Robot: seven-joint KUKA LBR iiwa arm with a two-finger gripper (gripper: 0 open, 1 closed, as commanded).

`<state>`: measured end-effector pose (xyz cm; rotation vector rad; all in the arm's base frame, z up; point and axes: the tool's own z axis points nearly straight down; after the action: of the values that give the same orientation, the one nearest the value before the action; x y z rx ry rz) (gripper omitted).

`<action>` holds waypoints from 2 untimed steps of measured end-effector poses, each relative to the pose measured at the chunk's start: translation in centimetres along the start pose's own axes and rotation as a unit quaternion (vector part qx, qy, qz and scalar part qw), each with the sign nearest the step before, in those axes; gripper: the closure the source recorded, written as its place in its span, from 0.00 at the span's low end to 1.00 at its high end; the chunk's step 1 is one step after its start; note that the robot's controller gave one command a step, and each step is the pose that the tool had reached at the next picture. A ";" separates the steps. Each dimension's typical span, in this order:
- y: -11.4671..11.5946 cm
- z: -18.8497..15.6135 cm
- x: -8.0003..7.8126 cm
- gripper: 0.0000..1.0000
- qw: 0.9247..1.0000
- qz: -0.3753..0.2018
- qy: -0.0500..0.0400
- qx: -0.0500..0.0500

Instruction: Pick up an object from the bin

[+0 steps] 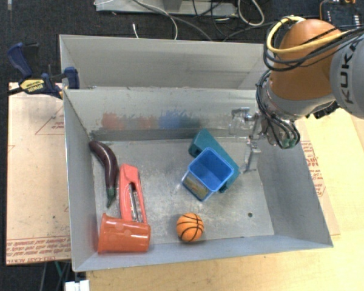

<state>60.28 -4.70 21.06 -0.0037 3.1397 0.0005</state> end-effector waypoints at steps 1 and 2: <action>0.0 0.0 0.0 0.00 1.000 0.000 0.000 0.000; 2.1 0.6 1.2 0.00 0.992 0.125 0.000 -0.001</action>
Offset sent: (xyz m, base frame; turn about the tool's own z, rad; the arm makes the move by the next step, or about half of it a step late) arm -0.0123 0.0208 -0.0056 0.2611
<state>59.10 -2.56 20.44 0.3881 3.1163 0.0030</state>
